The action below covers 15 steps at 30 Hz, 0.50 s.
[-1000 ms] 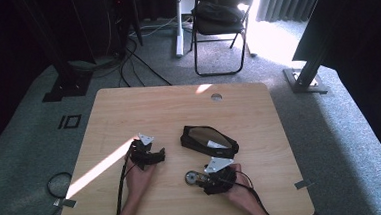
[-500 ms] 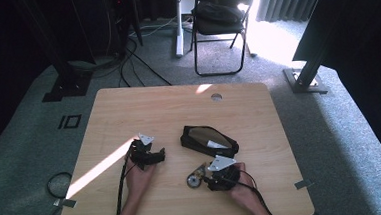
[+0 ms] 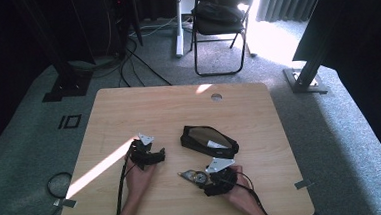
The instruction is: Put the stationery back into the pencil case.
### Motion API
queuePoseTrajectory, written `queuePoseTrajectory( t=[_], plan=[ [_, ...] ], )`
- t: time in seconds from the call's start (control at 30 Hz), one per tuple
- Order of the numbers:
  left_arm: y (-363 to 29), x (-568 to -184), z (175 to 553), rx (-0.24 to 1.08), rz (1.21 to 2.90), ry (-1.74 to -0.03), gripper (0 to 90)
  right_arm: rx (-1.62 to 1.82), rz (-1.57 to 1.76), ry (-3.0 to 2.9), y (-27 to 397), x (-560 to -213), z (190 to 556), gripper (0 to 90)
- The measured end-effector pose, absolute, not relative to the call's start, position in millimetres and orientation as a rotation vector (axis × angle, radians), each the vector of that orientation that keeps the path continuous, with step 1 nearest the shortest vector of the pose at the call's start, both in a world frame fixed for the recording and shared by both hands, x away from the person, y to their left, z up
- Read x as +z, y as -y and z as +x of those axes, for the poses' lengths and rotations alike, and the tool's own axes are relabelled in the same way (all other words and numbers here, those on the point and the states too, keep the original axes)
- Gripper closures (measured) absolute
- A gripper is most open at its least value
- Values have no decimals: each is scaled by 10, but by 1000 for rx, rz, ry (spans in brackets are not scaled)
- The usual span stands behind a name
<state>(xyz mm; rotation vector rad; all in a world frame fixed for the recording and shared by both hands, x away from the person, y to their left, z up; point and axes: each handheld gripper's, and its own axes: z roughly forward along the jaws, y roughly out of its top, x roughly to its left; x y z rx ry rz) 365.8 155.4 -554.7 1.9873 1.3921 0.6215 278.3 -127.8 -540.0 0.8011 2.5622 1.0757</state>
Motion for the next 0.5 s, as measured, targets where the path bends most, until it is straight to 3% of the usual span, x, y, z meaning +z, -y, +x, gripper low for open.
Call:
queuePoseTrajectory(
  t=[0.5],
  plan=[
    [-1554,-5547,3658,622,1988,-1392,185,1017,767,-2582,1193,-5471,2775,332]
  ],
)
